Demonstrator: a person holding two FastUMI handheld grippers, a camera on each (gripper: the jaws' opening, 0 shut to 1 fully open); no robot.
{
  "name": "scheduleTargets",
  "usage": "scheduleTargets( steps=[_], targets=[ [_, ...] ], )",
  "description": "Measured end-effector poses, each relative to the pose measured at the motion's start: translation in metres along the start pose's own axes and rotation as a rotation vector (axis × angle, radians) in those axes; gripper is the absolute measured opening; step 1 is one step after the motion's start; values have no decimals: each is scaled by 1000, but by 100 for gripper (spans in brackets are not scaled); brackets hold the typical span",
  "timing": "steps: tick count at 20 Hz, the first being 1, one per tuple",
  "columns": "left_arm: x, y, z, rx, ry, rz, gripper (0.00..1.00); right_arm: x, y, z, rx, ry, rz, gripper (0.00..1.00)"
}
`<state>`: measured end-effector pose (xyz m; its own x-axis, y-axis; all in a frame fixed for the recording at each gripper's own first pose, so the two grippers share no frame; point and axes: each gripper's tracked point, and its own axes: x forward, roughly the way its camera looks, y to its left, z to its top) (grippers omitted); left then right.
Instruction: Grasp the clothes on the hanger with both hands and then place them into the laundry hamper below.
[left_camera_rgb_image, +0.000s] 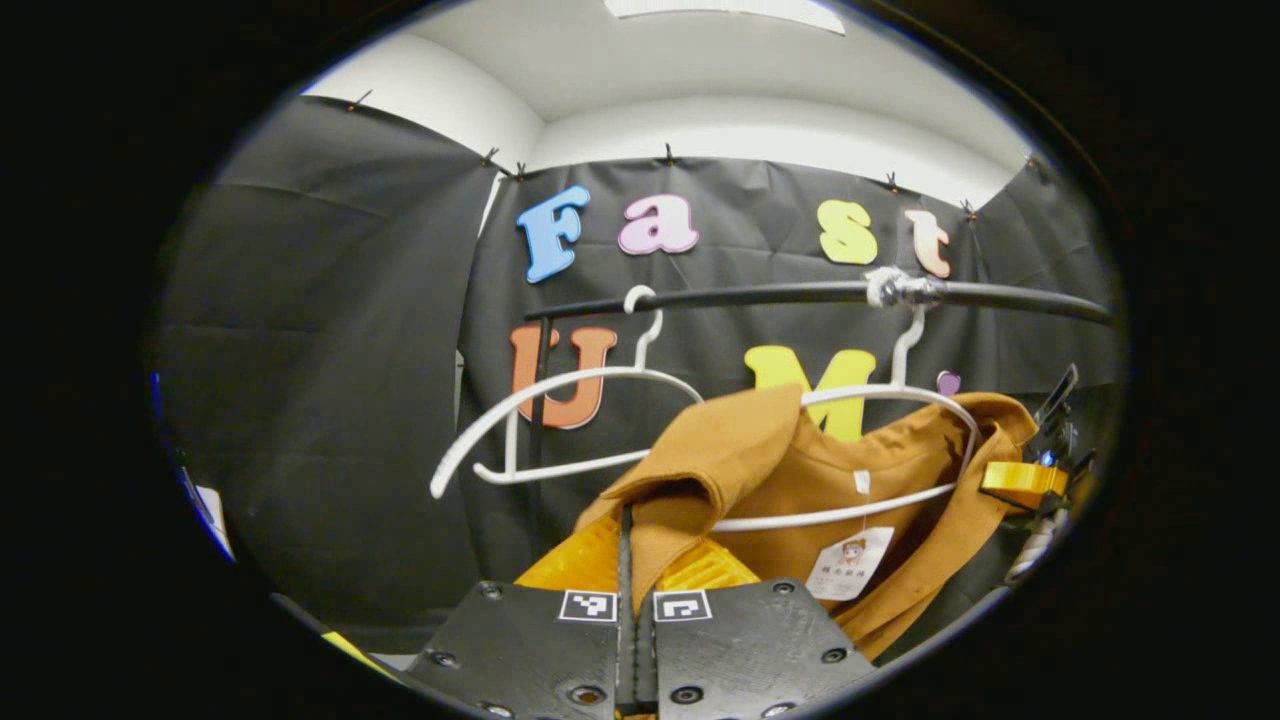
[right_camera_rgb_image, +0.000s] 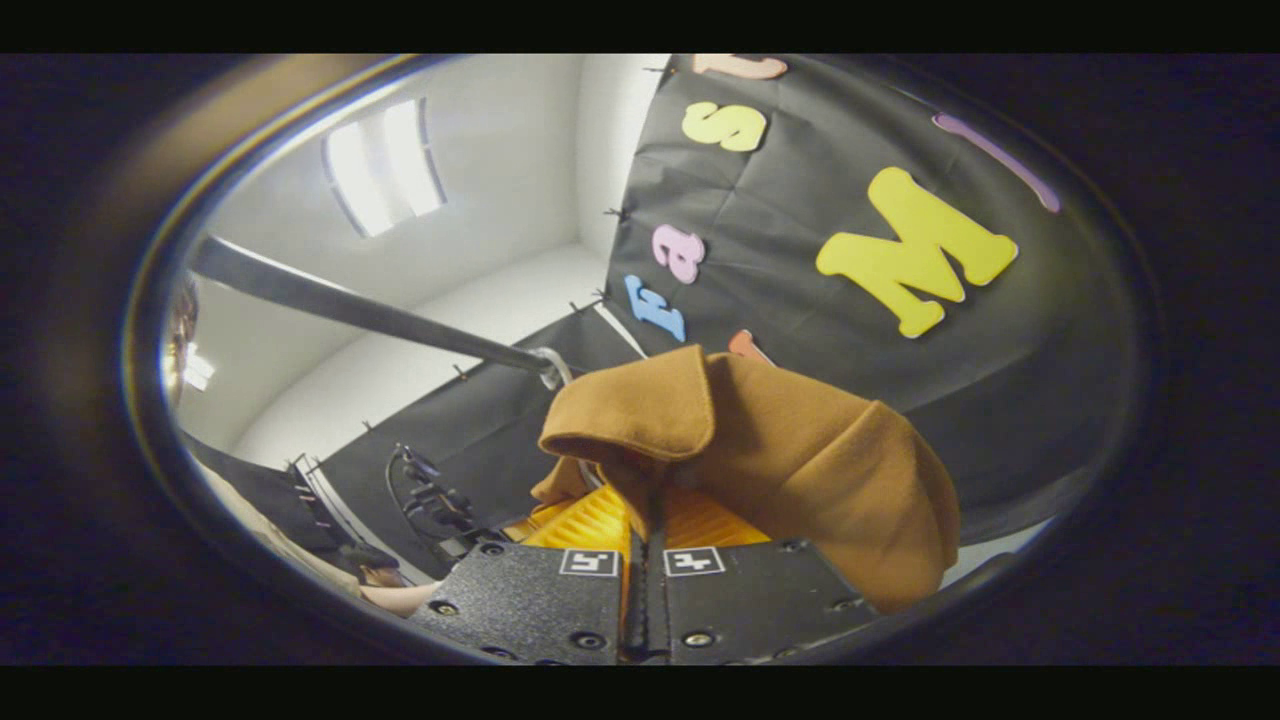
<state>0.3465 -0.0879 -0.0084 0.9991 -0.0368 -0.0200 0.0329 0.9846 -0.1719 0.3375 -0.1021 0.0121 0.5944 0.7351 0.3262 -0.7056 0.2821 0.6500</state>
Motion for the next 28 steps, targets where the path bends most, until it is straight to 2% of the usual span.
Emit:
scheduleTargets(
  steps=[1, 5, 7, 9, 14, 15, 19, 20, 22, 24, 25, 26, 28],
  targets=[
    [1, 7, 3, 3, -6, 11, 4, -3, 0, 7, 8, -24, 0, 4],
    [7, 27, 15, -33, -19, 29, 0, -11, -3, 27, 24, -95, -20, 3],
    [13, 39, 9, -49, 0, 31, 4, -18, -6, 36, 35, -132, -44, 2],
    [13, 45, 3, -61, 15, 26, 0, -26, -16, 41, 34, -158, -88, 2],
    [17, 47, -18, -74, 52, 5, 0, -46, -37, 43, 41, -191, -171, 4],
    [17, 46, -21, -86, 59, -3, 4, -49, -40, 40, 41, -189, -185, 3],
    [18, 43, -37, -117, 91, -16, 0, -60, -57, 39, 54, -203, -236, 2],
    [18, 42, -41, -122, 99, -21, 4, -63, -61, 42, 71, -215, -241, 2],
    [19, 39, -47, -116, 106, -28, 5, -66, -67, 44, 96, -238, -248, 4],
    [20, 41, -53, -119, 118, -33, 0, -74, -78, 44, 99, -246, -276, 2],
    [22, 40, -56, -129, 129, -37, 4, -74, -82, 45, 101, -244, -293, 4],
    [25, 41, -61, -135, 144, -36, 0, -74, -88, 48, 98, -259, -320, 2],
    [22, 40, -64, -135, 142, -35, 5, -70, -91, 52, 71, -259, -351, 2]
  ],
)
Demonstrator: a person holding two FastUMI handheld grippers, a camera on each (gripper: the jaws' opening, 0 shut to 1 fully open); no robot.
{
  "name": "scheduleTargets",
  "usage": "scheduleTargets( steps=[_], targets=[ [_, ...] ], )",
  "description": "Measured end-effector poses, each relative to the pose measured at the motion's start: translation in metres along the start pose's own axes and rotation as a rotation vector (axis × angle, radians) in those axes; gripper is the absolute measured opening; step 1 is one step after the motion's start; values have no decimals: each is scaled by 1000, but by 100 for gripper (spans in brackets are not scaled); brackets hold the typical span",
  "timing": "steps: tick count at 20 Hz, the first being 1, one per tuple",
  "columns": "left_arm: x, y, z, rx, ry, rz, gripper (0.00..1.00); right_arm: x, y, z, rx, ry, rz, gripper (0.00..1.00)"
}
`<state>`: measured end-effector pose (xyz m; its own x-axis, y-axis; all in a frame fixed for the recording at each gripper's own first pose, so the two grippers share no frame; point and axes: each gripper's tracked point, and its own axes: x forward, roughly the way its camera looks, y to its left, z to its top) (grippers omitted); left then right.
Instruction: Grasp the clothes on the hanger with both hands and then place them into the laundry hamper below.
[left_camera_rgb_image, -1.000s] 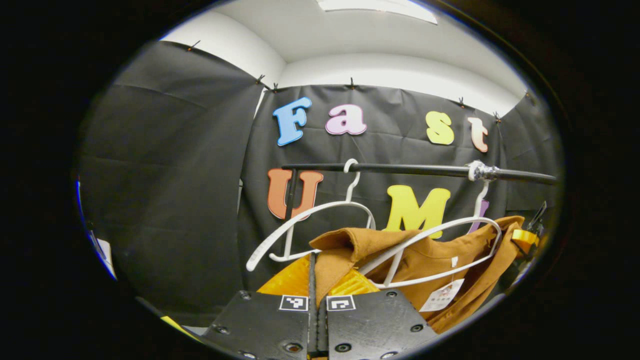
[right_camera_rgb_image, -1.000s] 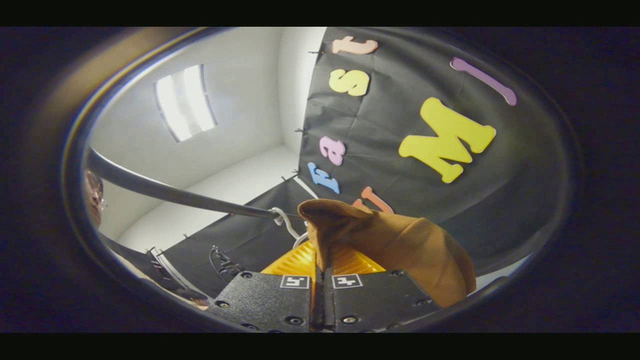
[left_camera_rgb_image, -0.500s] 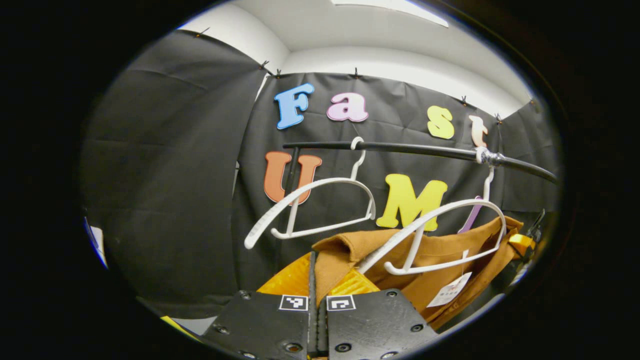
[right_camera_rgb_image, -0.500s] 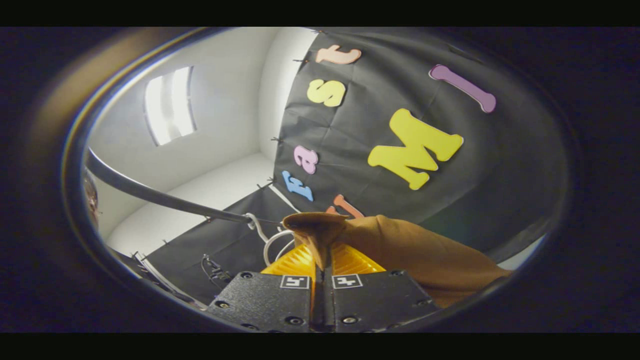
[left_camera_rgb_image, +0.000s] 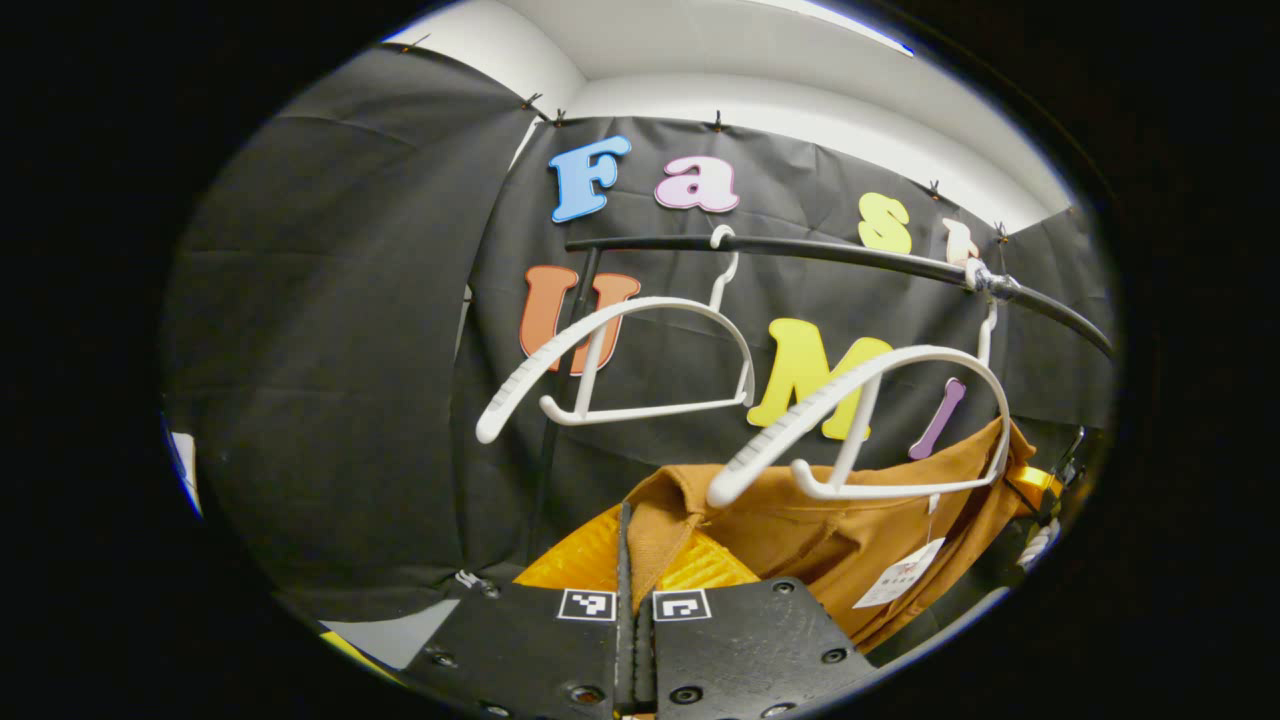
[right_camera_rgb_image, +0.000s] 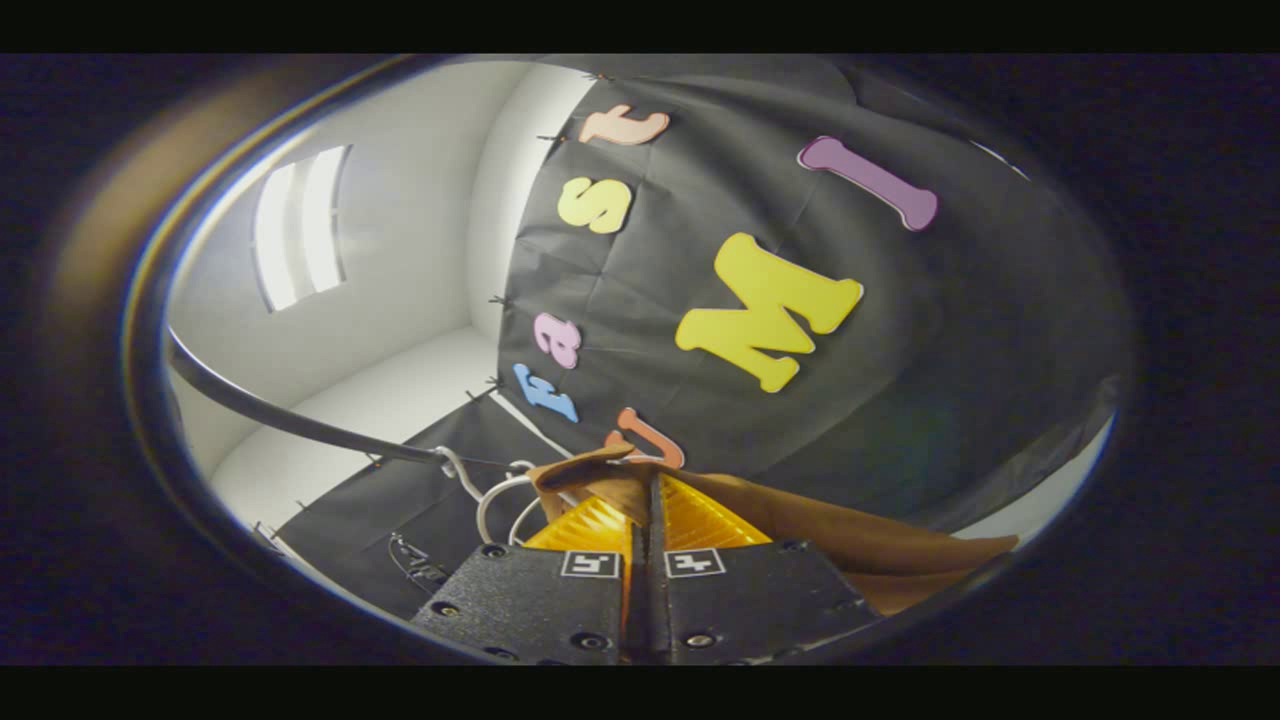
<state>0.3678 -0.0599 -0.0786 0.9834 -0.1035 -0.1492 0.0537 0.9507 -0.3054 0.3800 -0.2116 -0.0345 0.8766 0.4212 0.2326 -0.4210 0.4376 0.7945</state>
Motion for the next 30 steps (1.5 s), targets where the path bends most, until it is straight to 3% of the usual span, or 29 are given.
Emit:
scheduleTargets(
  steps=[4, 6, 7, 12, 16, 17, 19, 22, 23, 28, 30],
  targets=[
    [1, -4, -20, 7, 38, 2, 0, 5, -33, -3, -24, 11, -122, 3],
    [-1, -7, -35, 4, 66, -2, 4, 1, -40, -18, 3, 42, -129, 3],
    [-4, -9, -47, 15, 85, -1, 0, 0, -43, -27, -10, 60, -142, 2],
    [-17, -15, -74, 65, 135, -5, 0, -11, -43, -71, -40, 161, -143, 2],
    [-28, -25, -67, 70, 130, -25, 0, -15, -18, -84, -44, 183, -104, 2],
    [-33, -29, -65, 78, 129, -33, 5, -18, -7, -90, -41, 192, -84, 3],
    [-44, -38, -57, 88, 122, -53, 0, -23, 12, -105, -31, 210, -49, 2],
    [-54, -58, -51, 99, 118, -99, 0, -28, 39, -127, -20, 238, -7, 4],
    [-56, -65, -50, 96, 125, -115, 5, -29, 51, -135, -13, 250, 14, 3],
    [-68, -103, -53, 95, 149, -212, 0, -20, 104, -178, -5, 331, 109, 3],
    [-72, -117, -62, 102, 167, -246, 5, -17, 118, -198, -17, 371, 130, 3]
  ],
)
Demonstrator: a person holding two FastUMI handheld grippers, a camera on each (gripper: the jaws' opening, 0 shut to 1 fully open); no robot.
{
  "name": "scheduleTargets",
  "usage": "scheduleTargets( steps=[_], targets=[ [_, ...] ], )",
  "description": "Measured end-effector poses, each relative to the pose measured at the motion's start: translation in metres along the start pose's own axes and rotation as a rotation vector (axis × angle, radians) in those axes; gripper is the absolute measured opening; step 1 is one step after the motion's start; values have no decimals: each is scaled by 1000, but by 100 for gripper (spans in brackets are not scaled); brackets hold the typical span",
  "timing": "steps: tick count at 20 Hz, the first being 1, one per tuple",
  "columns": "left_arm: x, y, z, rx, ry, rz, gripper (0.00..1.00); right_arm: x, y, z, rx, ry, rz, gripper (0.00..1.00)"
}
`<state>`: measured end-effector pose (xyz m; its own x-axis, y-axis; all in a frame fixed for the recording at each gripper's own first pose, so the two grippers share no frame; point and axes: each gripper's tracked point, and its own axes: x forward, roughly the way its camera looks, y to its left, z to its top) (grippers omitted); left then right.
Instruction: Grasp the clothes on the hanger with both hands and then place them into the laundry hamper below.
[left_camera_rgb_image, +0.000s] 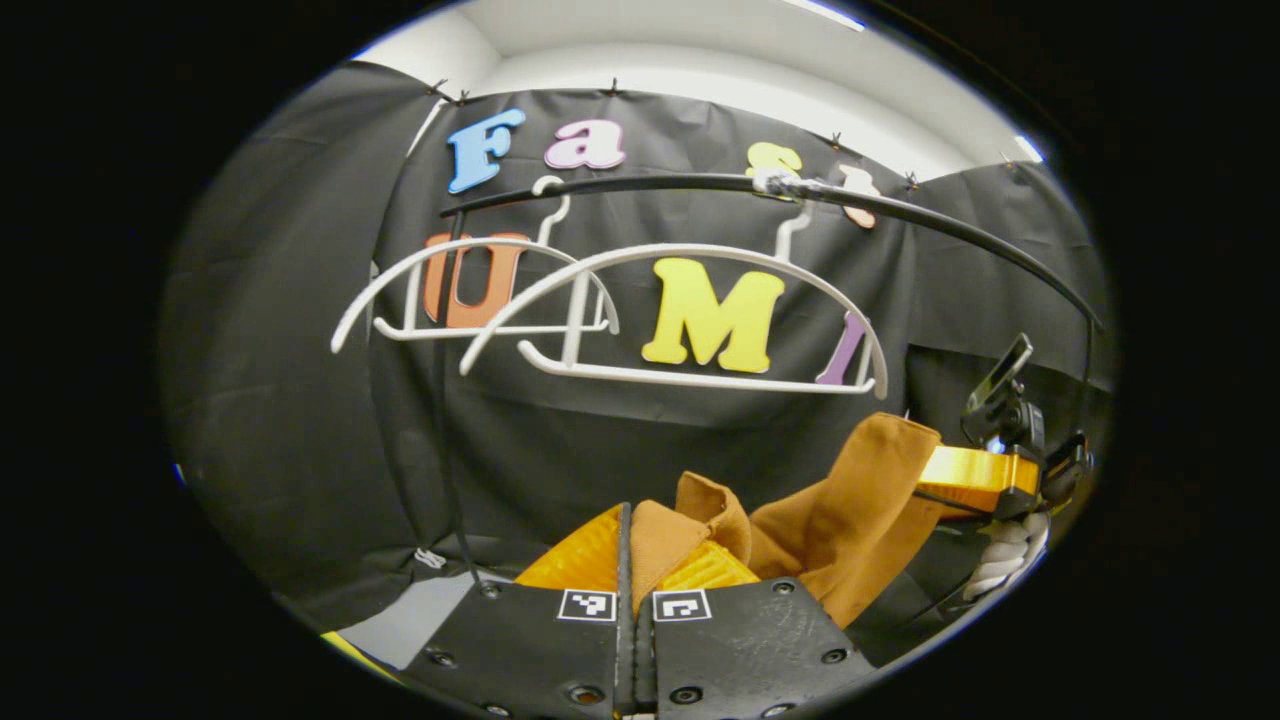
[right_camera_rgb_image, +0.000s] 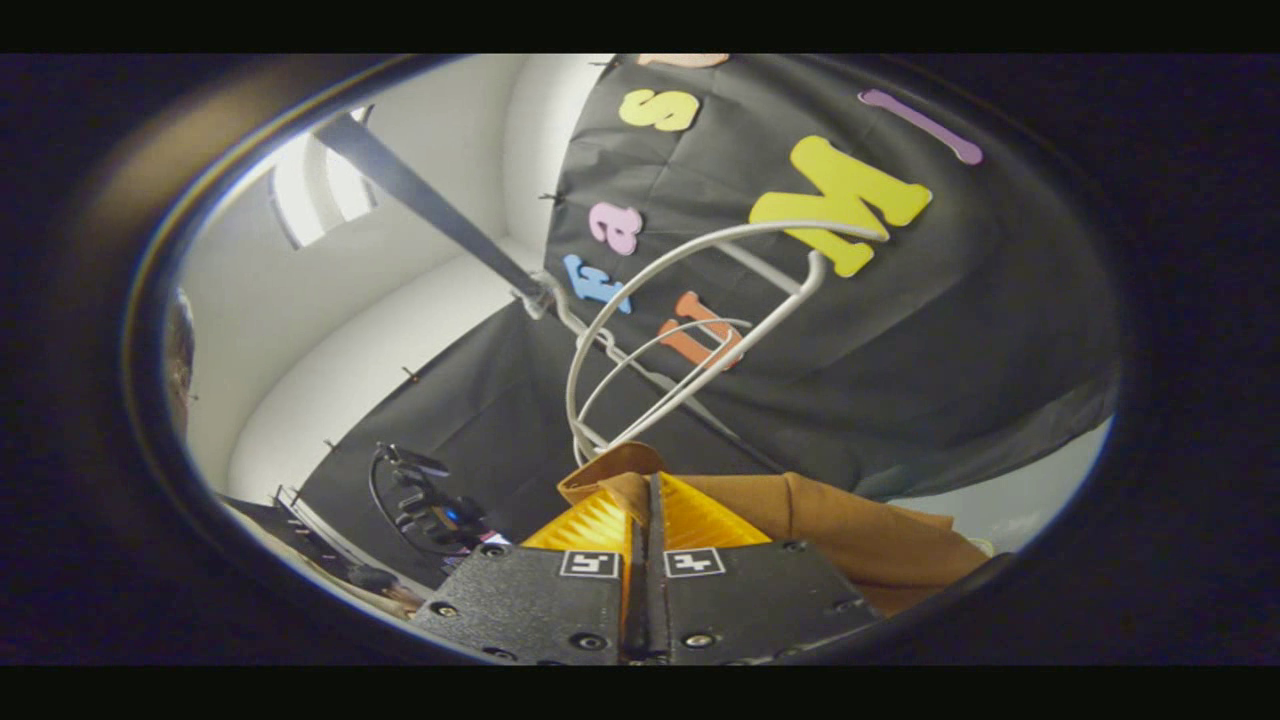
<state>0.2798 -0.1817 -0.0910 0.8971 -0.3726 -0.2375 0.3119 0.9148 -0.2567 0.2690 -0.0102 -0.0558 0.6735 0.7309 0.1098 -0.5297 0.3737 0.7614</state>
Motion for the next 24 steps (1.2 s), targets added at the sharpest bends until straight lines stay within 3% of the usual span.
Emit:
scheduleTargets(
  steps=[1, 4, 10, 16, 24],
  targets=[
    [0, -6, -7, 7, 9, -14, 0, 4, 5, -11, -9, 25, 6, 3],
    [5, -17, -44, 13, 80, -39, 0, 14, -12, -48, -19, 107, -46, 4],
    [9, -16, -145, 5, 242, -59, 0, 8, -89, -116, 28, 238, -232, 3],
    [8, 0, -251, -16, 415, 5, 0, -17, -155, -187, 57, 385, -423, 4],
    [-27, 7, -350, -73, 645, 74, 0, -64, -237, -277, 96, 575, -646, 4]
  ],
)
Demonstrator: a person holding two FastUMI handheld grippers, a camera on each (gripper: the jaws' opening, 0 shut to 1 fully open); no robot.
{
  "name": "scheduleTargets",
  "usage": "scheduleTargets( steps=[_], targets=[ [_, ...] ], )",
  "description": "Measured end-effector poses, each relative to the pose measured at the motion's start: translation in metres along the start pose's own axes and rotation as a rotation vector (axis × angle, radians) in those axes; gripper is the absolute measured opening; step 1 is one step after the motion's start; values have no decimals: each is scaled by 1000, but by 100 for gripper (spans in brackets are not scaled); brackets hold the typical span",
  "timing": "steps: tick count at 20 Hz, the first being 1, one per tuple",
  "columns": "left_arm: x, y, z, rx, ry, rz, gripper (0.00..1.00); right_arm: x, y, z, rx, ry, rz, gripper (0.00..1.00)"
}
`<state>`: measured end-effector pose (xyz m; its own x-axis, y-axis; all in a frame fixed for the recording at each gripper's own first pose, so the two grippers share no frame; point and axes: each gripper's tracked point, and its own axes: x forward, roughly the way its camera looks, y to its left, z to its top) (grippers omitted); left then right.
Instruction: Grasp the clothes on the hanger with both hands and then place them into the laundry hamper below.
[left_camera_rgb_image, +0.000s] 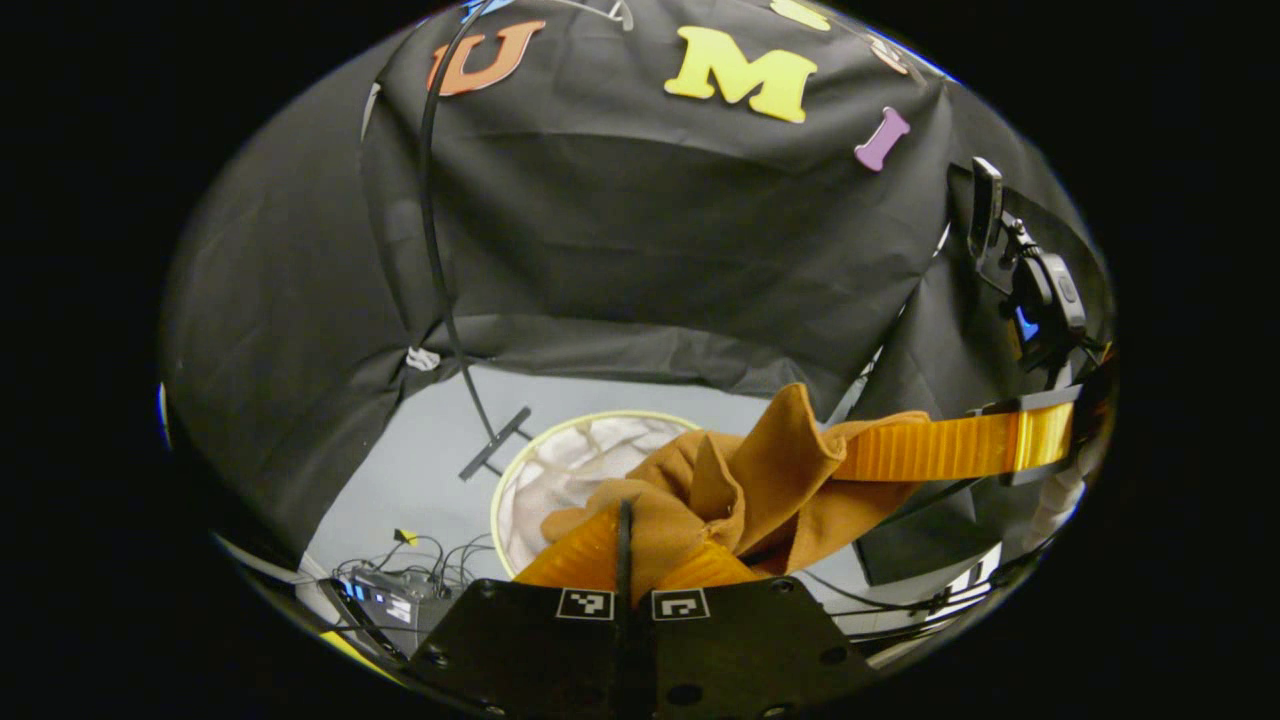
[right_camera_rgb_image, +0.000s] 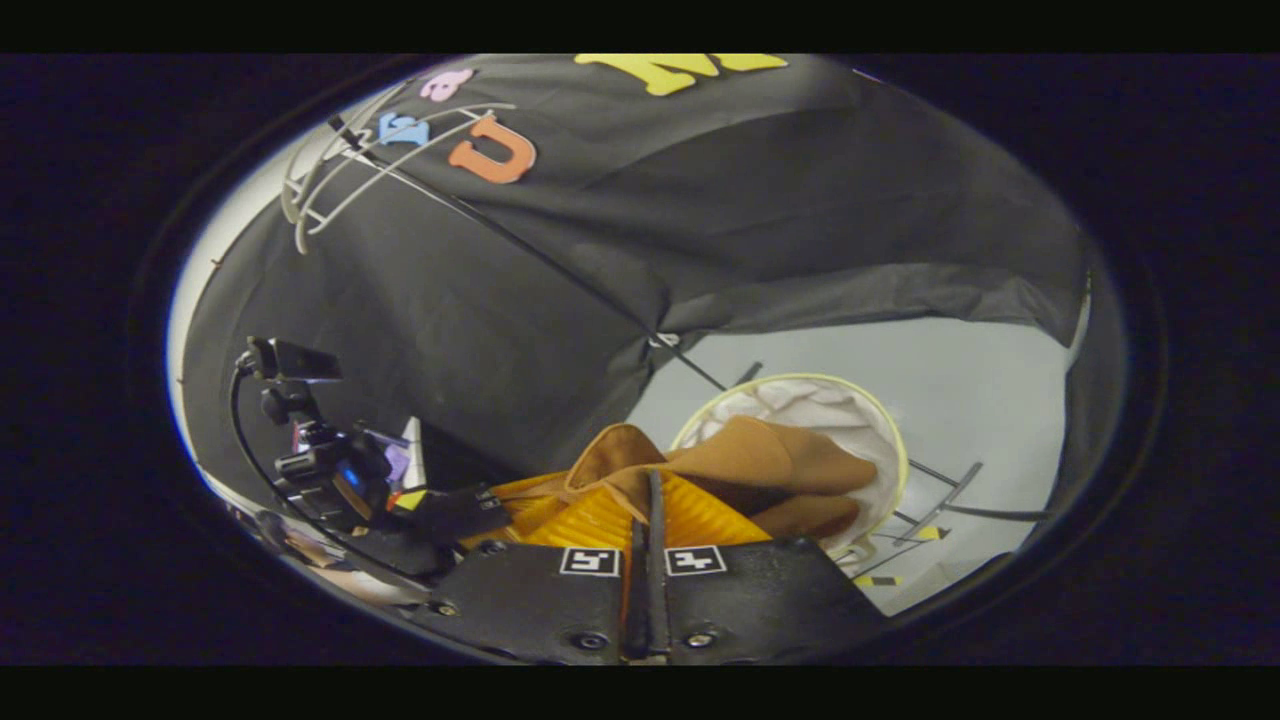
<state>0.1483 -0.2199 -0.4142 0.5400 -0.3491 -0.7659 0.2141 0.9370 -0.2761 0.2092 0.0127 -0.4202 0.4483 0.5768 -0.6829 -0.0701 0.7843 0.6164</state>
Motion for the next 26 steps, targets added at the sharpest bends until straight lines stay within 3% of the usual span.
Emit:
scheduleTargets(
  steps=[3, 5, 8, 11, 12, 14, 15, 17, 20, 22, 26],
  targets=[
    [13, 6, -26, -40, 68, 18, 0, 13, -29, -24, -19, 63, -88, 4],
    [15, 5, -31, -37, 87, 15, 0, 14, -32, -23, -22, 77, -108, 3],
    [16, 2, -32, -22, 96, 8, 0, 13, -26, -12, -22, 51, -117, 4],
    [14, -3, -30, -18, 96, -17, 2, 11, -9, 1, -35, 4, -59, 4],
    [12, -7, -26, -24, 84, -37, 27, 12, -9, 2, -41, 7, -50, 6],
    [4, 4, -20, -28, 66, -7, 76, 14, -14, -3, -29, 12, -51, 14],
    [6, 12, -22, -28, 68, 18, 100, 16, -19, -6, -21, 15, -54, 29],
    [5, 21, -26, -28, 73, 44, 97, 15, -27, -11, 5, 13, -64, 59],
    [-4, 27, -29, -40, 80, 67, 97, 12, -40, -14, 30, 3, -105, 75],
    [-7, 29, -30, -51, 77, 76, 97, 5, -42, -15, 32, -2, -114, 81],
    [-19, 26, -14, -77, 39, 99, 97, -6, -43, -4, -3, -34, -120, 82]
  ],
)
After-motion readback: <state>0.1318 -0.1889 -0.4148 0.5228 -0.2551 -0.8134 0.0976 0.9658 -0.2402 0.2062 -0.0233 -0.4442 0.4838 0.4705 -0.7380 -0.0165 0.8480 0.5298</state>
